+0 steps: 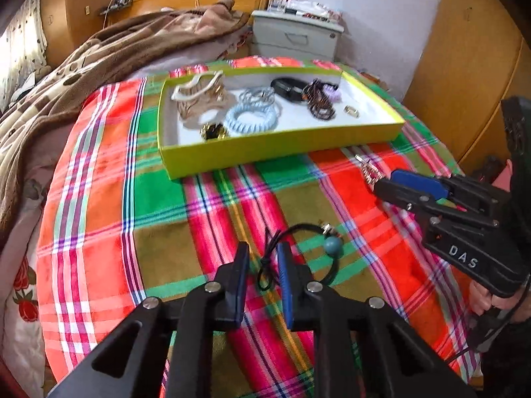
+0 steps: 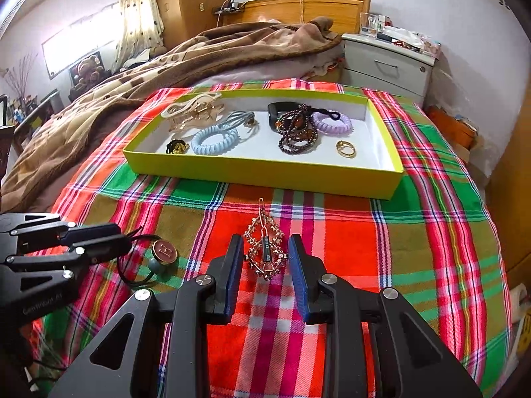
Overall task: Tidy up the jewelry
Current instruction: 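Grasp the black hair tie with teal bead with the left tool while the right tool holds the pendant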
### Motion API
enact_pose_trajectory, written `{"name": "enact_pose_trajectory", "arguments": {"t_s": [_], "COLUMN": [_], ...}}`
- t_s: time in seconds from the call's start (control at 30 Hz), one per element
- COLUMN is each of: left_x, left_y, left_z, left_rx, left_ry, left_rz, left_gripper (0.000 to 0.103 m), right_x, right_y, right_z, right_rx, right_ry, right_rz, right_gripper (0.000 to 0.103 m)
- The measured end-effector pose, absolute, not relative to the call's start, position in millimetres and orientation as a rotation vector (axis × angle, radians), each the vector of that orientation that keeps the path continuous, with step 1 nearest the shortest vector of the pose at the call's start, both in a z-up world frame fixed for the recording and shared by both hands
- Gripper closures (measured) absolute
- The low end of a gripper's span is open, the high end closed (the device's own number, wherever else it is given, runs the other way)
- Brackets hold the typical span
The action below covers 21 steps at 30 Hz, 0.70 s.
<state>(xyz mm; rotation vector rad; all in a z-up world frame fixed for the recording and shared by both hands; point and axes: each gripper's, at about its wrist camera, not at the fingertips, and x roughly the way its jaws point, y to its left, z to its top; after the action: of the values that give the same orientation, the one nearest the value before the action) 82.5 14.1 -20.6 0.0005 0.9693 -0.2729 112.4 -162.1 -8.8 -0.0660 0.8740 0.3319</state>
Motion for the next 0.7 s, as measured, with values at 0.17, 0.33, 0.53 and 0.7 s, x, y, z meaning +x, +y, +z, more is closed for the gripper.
{"name": "enact_pose_trajectory", "arguments": {"t_s": [0.17, 0.33, 0.53, 0.7], "left_x": [81.8, 85.1, 86.7, 92.7], "left_y": [7.2, -16.4, -35.9, -35.9], "left_z": [-10.8, -17.4, -27.2, -27.7], "left_rx": [-0.018, 0.034, 0.124, 0.143], "left_ry": [0.933, 0.951, 0.974, 0.972], "left_rz": [-0.36, -0.422, -0.388, -0.335], "left_gripper": [0.054, 0.054, 0.055, 0.065], "right_x": [108.2, 106.7, 106.1, 105.2], "right_y": [-168.5, -174.7, -178.8, -180.3], "right_z": [-3.8, -2.1, -1.2, -1.2], "right_rx": [-0.042, -0.027, -0.017, -0.014], "right_ry": [0.855, 0.853, 0.848, 0.845], "right_rz": [0.327, 0.321, 0.316, 0.318], "right_gripper": [0.074, 0.074, 0.074, 0.074]}}
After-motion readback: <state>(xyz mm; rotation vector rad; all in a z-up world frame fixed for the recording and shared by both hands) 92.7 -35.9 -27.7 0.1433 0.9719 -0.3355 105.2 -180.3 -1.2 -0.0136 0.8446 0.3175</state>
